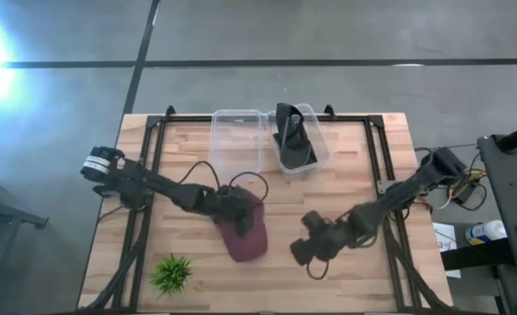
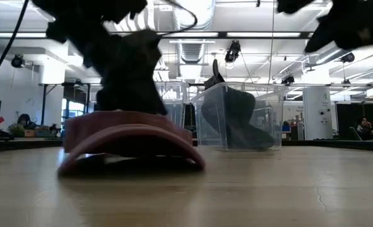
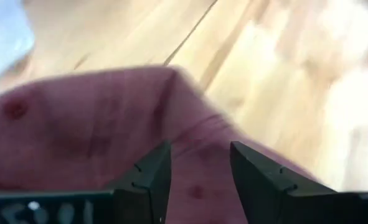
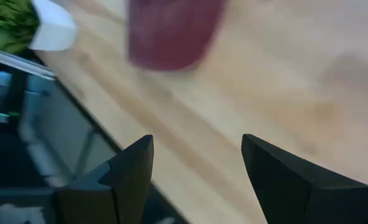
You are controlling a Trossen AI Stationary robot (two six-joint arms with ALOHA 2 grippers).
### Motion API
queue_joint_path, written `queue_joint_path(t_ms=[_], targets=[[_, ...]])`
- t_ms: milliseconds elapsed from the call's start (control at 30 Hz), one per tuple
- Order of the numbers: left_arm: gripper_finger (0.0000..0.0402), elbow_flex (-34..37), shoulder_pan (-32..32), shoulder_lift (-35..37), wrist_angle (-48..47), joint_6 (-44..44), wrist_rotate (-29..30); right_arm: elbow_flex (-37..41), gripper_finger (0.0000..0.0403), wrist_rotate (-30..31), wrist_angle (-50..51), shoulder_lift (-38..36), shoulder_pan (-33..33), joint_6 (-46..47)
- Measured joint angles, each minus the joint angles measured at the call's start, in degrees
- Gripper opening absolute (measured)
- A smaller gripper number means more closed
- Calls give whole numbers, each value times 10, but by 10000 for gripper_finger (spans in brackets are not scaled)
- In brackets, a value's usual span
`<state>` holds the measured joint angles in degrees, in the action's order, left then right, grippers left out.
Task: Pick & Place hat
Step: Put the red cap into the left transparent bin
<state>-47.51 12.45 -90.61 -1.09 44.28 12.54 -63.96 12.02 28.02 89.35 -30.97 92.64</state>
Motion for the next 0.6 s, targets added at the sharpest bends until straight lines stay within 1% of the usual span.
queue_joint_path(t_ms=[133,200,267,333,367,467,533,600], targets=[[155,-29,12,37,-12,-44,-26,32,240,-3,-161,62,2,57],[155,-43,27,61,-32,-74,-21,42,239,1,-232,95,4,79],[155,-53,45,84,-67,-120,8,45,237,2,-292,128,5,102],[155,-57,61,101,-136,-165,48,45,235,10,-340,159,4,115],[155,-57,66,105,-176,-176,59,45,235,18,-363,174,5,121],[155,-52,71,102,-267,-171,59,25,237,41,-391,218,5,133],[155,-41,72,98,-265,-170,55,5,238,47,-397,244,9,137],[155,-21,73,89,-240,-171,53,-18,240,46,-397,271,15,137]])
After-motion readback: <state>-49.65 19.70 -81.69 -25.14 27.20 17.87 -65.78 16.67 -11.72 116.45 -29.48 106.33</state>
